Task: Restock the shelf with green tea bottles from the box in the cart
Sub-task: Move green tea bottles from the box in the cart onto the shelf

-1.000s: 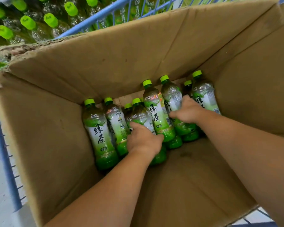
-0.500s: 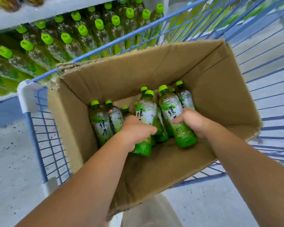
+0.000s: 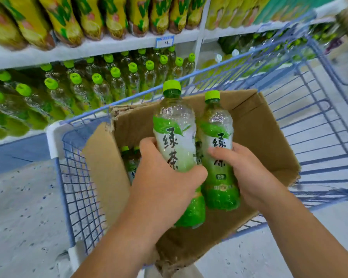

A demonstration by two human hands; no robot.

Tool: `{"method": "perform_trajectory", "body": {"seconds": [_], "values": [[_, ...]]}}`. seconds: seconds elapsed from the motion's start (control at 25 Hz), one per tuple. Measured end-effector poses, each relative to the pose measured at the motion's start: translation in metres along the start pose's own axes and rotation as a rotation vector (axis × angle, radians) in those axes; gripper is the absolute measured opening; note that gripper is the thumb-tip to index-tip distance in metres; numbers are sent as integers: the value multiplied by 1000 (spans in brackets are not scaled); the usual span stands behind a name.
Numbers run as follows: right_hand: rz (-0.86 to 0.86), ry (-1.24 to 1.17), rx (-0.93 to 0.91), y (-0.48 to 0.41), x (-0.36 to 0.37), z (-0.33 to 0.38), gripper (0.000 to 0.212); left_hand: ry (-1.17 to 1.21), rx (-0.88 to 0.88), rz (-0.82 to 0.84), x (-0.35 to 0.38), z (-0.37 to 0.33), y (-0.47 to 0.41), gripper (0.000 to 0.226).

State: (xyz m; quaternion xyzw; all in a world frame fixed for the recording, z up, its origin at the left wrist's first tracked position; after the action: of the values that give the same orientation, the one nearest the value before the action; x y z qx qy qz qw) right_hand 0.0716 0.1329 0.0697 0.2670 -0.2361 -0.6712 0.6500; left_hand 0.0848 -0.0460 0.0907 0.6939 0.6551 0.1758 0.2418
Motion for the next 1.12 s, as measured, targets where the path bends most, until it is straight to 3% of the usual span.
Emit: {"method": "perform_trajectory", "body": {"seconds": [0.16, 0.32, 0.44, 0.56, 0.72, 0.88, 1.12], "values": [[10, 14, -68, 30, 59, 53, 46, 181, 146, -105, -62, -22, 19, 48], [91, 112, -147, 47, 141, 97, 43, 235, 220, -178, -150, -29, 24, 32], [152, 190, -211, 53, 218, 120, 37, 242, 299, -255, -228, -23, 24, 32], [201, 279, -264, 45, 304, 126, 45, 221, 368, -334, -310, -7, 25, 35], [239, 337, -277, 28, 408, 118, 37, 156, 367, -425, -410, 19, 24, 35], [280, 345, -280, -1, 494, 104, 13, 61, 322, -525, -497, 46, 5, 35], [286, 308, -328, -69, 577, 97, 15, -19, 262, -619, -584, 60, -58, 41]]}}
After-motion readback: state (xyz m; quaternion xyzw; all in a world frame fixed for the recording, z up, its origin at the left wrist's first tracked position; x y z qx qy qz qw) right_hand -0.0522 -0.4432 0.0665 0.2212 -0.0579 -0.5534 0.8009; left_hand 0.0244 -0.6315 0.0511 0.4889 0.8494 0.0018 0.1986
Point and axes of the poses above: each hand's wrist, its own y-axis away from the middle knuckle, its own x-axis out of the palm, z = x × y, the point moved 2 cm from there along -y, towards the middle knuckle, and after that the axes turned 1 degree about y, right-handed, at the moved point
